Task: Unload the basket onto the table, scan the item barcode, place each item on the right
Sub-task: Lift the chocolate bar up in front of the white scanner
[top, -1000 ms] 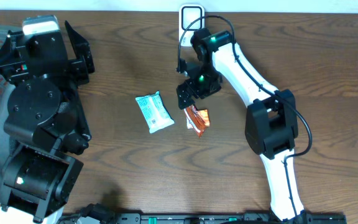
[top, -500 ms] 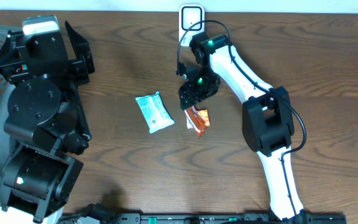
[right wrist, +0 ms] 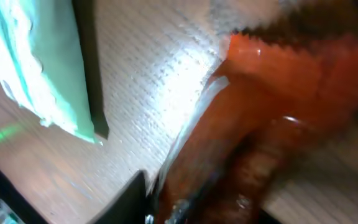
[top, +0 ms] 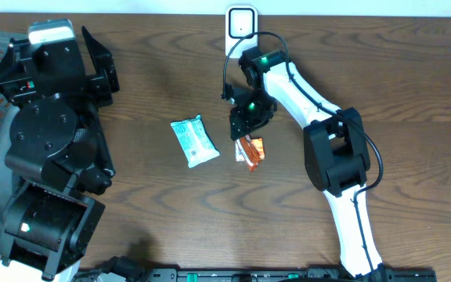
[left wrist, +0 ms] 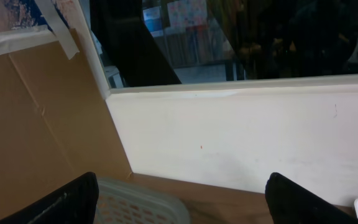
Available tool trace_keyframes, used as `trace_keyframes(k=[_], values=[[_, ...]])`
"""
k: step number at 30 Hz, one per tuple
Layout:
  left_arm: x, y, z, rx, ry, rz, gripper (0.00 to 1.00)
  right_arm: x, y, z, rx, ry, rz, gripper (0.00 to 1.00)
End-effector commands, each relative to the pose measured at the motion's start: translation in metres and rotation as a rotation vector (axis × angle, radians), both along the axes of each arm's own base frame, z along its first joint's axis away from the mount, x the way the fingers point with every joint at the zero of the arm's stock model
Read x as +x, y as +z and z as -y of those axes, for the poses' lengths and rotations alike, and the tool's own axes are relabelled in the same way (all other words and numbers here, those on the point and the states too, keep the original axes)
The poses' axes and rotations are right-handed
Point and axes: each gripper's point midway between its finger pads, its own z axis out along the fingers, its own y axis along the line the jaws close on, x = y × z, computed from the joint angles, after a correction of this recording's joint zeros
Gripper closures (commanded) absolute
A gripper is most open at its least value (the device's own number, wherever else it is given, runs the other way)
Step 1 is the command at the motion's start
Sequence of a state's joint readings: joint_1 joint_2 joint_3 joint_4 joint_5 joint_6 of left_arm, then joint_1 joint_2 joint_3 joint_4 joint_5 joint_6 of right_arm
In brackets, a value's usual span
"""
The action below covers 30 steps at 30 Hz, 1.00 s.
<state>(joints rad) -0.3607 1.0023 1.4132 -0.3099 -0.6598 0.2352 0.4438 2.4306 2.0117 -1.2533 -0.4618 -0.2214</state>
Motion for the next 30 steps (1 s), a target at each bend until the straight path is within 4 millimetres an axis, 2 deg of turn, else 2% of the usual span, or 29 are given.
trace_keyframes(k=[1, 4, 8, 10, 18, 22, 26, 27, 30], values=[[-0.001, 0.0, -0.002, -0.01, 0.006, 0.007, 0.14, -0.001, -0.002, -0.004, 0.016, 0.006, -0.001, 0.88], [-0.001, 0.0, -0.002, -0.01, 0.006, 0.006, 0.14, 0.004, 0.0, -0.002, 0.012, 0.001, 0.012, 0.99], [-0.001, 0.0, -0.002, -0.01, 0.006, 0.006, 0.14, 0.01, 0.013, 0.002, -0.005, -0.003, 0.027, 0.99], [-0.001, -0.001, -0.002, -0.009, 0.006, 0.004, 0.14, 0.013, 0.026, 0.002, -0.002, -0.005, 0.033, 0.99], [-0.002, 0.0, -0.002, 0.014, 0.007, -0.001, 0.14, 0.02, 0.107, -0.002, 0.011, 0.003, 0.109, 0.99], [-0.004, 0.002, -0.004, 0.038, 0.011, -0.004, 0.14, 0.032, 0.125, 0.017, -0.14, -0.015, 0.227, 0.99], [-0.01, 0.006, -0.006, 0.032, 0.011, 0.011, 0.14, 0.054, 0.147, 0.03, -0.314, -0.021, 0.431, 0.99], [-0.012, 0.008, -0.007, 0.03, 0.011, 0.016, 0.14, 0.057, 0.154, 0.027, -0.329, -0.017, 0.476, 0.99], [-0.02, 0.013, -0.01, 0.022, 0.012, 0.037, 0.14, 0.06, 0.182, 0.004, -0.291, 0.01, 0.599, 0.99]])
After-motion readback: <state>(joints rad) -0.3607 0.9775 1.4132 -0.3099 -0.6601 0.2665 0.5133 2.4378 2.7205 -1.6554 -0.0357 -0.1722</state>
